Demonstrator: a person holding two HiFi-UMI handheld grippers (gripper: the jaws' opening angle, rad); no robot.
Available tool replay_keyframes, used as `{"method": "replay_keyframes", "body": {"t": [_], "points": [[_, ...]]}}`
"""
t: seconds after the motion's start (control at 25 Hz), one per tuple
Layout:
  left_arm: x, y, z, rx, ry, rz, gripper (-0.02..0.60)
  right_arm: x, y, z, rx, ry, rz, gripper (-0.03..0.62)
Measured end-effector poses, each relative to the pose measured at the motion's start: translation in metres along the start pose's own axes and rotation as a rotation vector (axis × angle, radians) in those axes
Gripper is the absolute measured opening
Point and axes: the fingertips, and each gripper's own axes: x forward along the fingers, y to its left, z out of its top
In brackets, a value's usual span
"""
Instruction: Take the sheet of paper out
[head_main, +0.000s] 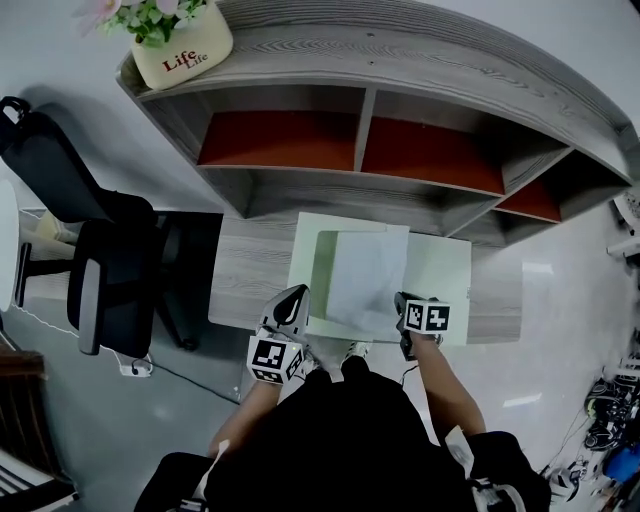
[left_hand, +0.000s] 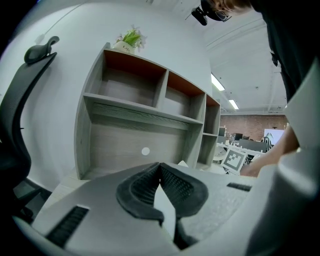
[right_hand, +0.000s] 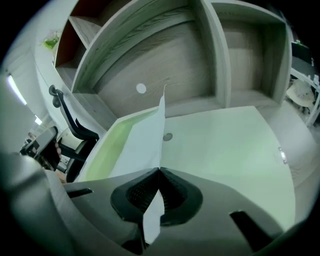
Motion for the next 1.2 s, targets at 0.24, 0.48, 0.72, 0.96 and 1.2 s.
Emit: {"method": "replay_keyframes", "body": {"t": [0.24, 0.48, 0.72, 0.96, 1.2], "points": [[0.004, -0.011, 0.006, 0.009, -0.012, -0.030, 0.008, -0.022, -0.003, 0.005, -0.035, -0.068, -0.045, 0.023], [0.006, -0.022, 0.008, 0.013, -0.013, -0.055, 0.008, -0.050, -0.017, 0.011, -0.065, -0.138, -0.117, 0.023], [0.009, -0.036, 0.011, 0.023, -0.019, -0.084, 0.008, -0.084, -0.022, 0.027, -0.188, -0.247, -0.212, 0.023], [0.013, -0.050, 0.016, 0.039, -0.024, -0.120, 0.008, -0.119, -0.012, 0.045, -0.281, -0.385, -0.268, 0.023], [0.015, -0.062, 0.021, 0.054, -0.028, -0.152, 0.008, -0.153, 0.003, 0.052, -0.394, -0.529, -0.336, 0.023]]}}
